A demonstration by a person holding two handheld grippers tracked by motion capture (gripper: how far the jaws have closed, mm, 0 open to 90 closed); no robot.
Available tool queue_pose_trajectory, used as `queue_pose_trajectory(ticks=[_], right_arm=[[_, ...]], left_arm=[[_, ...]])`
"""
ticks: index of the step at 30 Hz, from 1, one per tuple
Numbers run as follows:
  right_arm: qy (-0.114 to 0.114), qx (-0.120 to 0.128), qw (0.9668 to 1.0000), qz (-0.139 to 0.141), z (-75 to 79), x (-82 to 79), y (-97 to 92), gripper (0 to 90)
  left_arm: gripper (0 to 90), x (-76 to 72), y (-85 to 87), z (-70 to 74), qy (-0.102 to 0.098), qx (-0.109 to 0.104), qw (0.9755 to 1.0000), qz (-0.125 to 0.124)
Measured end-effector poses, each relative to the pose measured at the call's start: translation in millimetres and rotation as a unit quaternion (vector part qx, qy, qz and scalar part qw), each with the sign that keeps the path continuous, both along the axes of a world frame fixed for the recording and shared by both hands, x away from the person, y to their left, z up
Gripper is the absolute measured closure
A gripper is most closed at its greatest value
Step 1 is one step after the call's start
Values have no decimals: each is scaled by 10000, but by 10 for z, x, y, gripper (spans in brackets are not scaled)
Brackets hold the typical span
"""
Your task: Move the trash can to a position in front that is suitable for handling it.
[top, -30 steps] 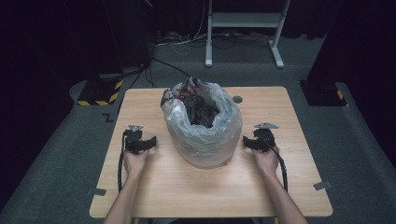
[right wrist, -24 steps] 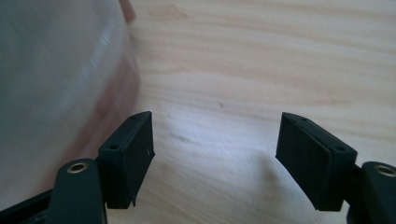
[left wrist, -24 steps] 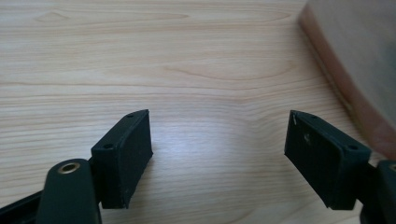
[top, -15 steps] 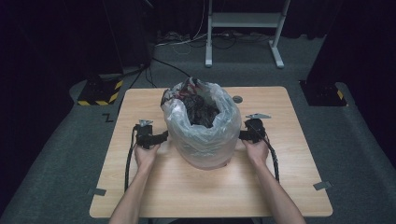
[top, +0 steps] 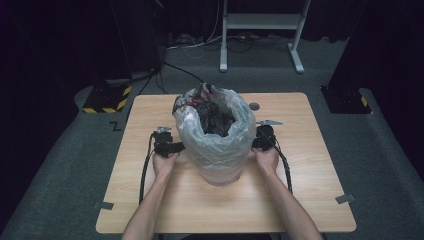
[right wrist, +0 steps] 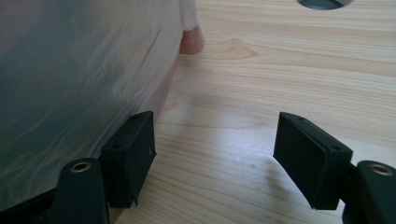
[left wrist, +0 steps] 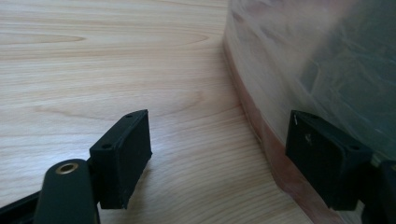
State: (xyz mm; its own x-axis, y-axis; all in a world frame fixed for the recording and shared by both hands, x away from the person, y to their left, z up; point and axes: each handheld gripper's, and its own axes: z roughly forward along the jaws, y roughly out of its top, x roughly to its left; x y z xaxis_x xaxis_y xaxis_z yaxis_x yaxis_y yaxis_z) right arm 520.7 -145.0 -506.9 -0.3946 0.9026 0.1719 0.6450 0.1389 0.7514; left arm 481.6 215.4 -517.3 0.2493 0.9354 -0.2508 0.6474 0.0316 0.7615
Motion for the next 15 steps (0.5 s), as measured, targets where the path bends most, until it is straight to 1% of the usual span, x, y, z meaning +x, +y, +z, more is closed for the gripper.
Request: queue_pose_trajectory(ticks=[1, 3, 4, 5, 7, 10, 15], right_arm=[[-6, 45, 10000, 50, 2, -4, 30, 297], [-25, 53, 10000, 46, 5, -10, 42, 301], [-22, 65, 10000, 51, 4, -10, 42, 302], [-9, 78, 9999, 63, 3, -10, 36, 301], [-10, 97, 9999, 88, 0, -10, 25, 301], [-27, 117, 9999, 122, -1, -16, 15, 304], [-46, 142, 9997, 173, 1, -32, 2, 329]], left_arm=[[227, -1, -24, 3, -41, -34, 10000, -63], [228, 3, -56, 11, -56, -50, 9999, -155], [247, 3, -56, 11, -56, -50, 9999, -155], [263, 3, -75, 25, -90, 53, 9998, -170], [272, 4, -79, 30, -79, -6, 9998, -161], [290, -3, -80, 39, -77, -24, 9998, -178], [310, -46, -108, 70, -134, 87, 9994, -311]])
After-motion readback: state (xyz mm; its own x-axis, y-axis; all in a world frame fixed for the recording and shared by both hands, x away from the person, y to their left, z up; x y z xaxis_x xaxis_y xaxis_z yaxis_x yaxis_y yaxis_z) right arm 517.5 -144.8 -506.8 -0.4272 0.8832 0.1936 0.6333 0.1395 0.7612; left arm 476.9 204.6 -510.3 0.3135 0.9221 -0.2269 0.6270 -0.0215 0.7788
